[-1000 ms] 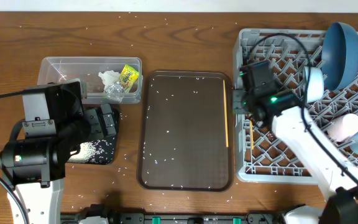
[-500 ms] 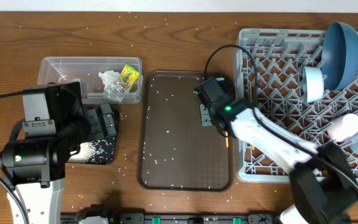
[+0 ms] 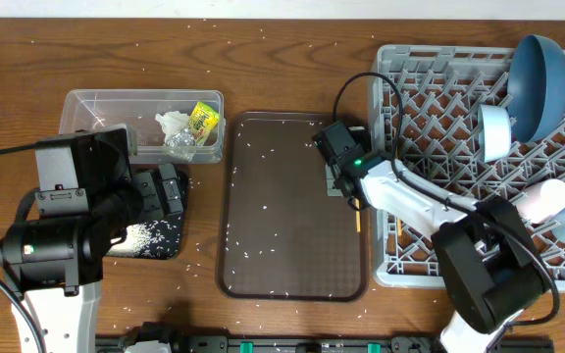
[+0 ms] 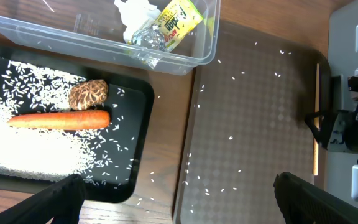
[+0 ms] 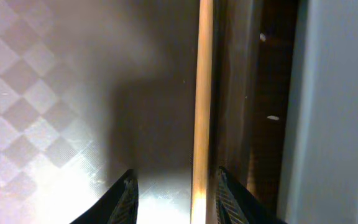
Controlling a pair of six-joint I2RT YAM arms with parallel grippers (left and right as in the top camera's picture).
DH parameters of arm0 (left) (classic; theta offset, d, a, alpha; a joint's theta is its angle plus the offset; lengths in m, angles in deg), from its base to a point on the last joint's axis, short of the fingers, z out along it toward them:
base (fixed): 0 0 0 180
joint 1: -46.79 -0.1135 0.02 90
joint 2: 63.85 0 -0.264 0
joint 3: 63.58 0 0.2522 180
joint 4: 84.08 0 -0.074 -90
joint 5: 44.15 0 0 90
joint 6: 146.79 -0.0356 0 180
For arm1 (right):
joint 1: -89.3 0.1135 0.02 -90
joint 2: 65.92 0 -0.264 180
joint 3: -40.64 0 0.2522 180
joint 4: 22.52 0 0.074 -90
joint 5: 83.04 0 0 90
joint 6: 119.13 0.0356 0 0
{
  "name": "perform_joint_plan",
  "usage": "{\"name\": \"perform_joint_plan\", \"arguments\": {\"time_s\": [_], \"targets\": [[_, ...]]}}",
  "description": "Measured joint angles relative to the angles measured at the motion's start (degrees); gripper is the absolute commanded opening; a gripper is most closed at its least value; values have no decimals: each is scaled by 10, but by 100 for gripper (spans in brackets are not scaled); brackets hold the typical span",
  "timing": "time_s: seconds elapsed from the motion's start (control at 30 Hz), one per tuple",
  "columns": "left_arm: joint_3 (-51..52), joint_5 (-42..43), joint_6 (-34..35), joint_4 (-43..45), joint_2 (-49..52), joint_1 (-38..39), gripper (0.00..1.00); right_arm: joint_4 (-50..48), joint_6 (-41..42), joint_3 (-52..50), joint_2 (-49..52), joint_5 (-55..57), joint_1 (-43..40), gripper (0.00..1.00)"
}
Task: Sort waste into correct bins and load items into the dishwasher rack
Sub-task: 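Grasp the second wooden chopstick with the right gripper, then place the second chopstick upright in the rack beside the first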
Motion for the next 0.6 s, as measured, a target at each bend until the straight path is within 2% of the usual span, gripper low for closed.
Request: {"name": "perform_joint_plan", "arguments": {"time_s": [0.07, 0.17, 0.23, 0.3, 0.6], "targets": [[0, 0, 0, 0, 0, 0, 98, -3, 1, 2, 8, -5, -1, 31], [0, 0, 0, 0, 0, 0, 98, -6, 0, 6, 12, -9, -5, 15], [0, 0, 0, 0, 0, 0, 98, -10, -7, 8, 15, -11, -5, 11], [0, 0, 0, 0, 0, 0, 98, -15, -21, 8, 16, -14, -5, 1], [0, 0, 0, 0, 0, 0, 98, -5, -51, 8, 9, -25, 9, 1]]}}
